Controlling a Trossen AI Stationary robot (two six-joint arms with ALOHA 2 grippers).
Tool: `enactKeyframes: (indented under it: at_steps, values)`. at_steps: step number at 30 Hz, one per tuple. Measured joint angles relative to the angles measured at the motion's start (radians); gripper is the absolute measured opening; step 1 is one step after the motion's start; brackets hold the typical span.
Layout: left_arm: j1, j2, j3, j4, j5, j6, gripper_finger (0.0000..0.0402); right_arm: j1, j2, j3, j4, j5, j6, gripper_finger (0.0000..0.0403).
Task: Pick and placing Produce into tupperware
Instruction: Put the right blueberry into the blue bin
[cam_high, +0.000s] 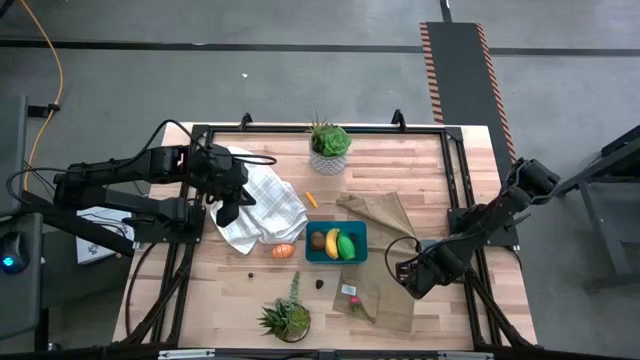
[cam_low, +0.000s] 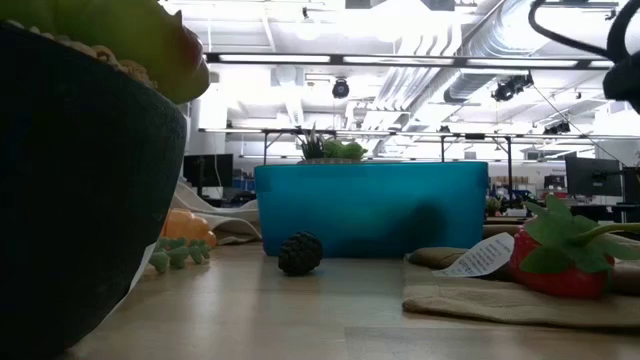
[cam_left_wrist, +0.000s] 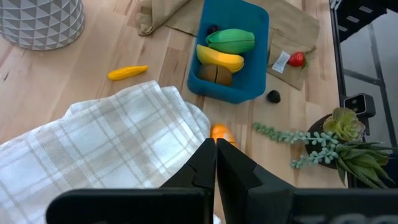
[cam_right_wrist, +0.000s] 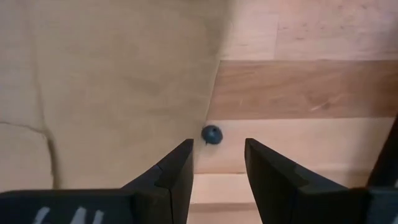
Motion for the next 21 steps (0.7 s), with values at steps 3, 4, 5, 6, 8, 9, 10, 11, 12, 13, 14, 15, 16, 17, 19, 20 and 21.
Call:
enactKeyframes:
  at_steps: [3, 4, 5, 6, 8, 9, 10, 11, 12, 13, 14, 15, 16, 17, 19, 20, 21]
  values:
    - [0.000, 0.000, 0.000, 0.000, 0.000, -0.006, 0.0003, -0.001, 0.000, -0.019, 0.036, -0.017, 0.001, 0.0135]
    - [0.000, 0.000, 0.000, 0.000, 0.000, -0.011, 0.0003, -0.001, 0.000, -0.025, 0.053, -0.020, 0.003, 0.0135]
    - [0.000, 0.000, 0.000, 0.000, 0.000, -0.022, 0.0003, 0.000, 0.000, -0.032, 0.071, -0.021, 0.004, 0.0135]
    - [0.000, 0.000, 0.000, 0.000, 0.000, -0.027, 0.0003, 0.002, 0.000, -0.037, 0.085, -0.021, 0.004, 0.0135]
    - [0.000, 0.000, 0.000, 0.000, 0.000, -0.028, 0.0003, 0.006, 0.000, -0.046, 0.111, -0.022, 0.004, 0.0135]
    - [0.000, 0.000, 0.000, -0.001, 0.000, -0.028, 0.0003, 0.006, 0.000, -0.049, 0.114, -0.027, 0.004, 0.0135]
    - [0.000, 0.000, 0.000, -0.003, 0.000, -0.032, 0.0003, 0.006, 0.000, -0.051, 0.108, -0.035, 0.007, 0.0135]
    - [0.000, 0.000, 0.000, -0.006, 0.000, -0.037, 0.0003, 0.006, 0.000, -0.051, 0.101, -0.042, 0.010, 0.0135]
    - [0.000, 0.000, 0.000, -0.008, 0.000, -0.045, 0.0003, 0.006, 0.000, -0.051, 0.099, -0.045, 0.011, 0.0135]
    - [0.000, 0.000, 0.000, -0.010, 0.000, -0.051, 0.0003, 0.006, 0.000, -0.051, 0.098, -0.046, 0.011, 0.0135]
    - [0.000, 0.000, 0.000, -0.013, 0.000, -0.051, 0.0003, 0.006, 0.000, -0.051, 0.098, -0.046, 0.011, 0.0135]
    - [0.000, 0.000, 0.000, -0.015, 0.000, -0.051, 0.0003, 0.006, 0.000, -0.051, 0.099, -0.046, 0.011, 0.0135]
    - [0.000, 0.000, 0.000, -0.019, 0.000, -0.051, 0.0003, 0.006, 0.000, -0.051, 0.102, -0.046, 0.011, 0.0135]
    - [0.000, 0.000, 0.000, -0.022, 0.000, -0.051, 0.0003, 0.005, 0.002, -0.051, 0.109, -0.046, 0.011, 0.0135]
    - [0.000, 0.000, 0.000, -0.030, 0.000, -0.051, 0.0003, 0.006, 0.007, -0.051, 0.126, -0.046, 0.010, 0.0135]
    - [0.000, 0.000, 0.000, -0.029, 0.000, -0.051, 0.0003, 0.006, 0.011, -0.051, 0.130, -0.046, 0.010, 0.0135]
    - [0.000, 0.000, 0.000, -0.028, 0.000, -0.051, 0.0003, 0.006, 0.016, -0.051, 0.128, -0.046, 0.009, 0.0135]
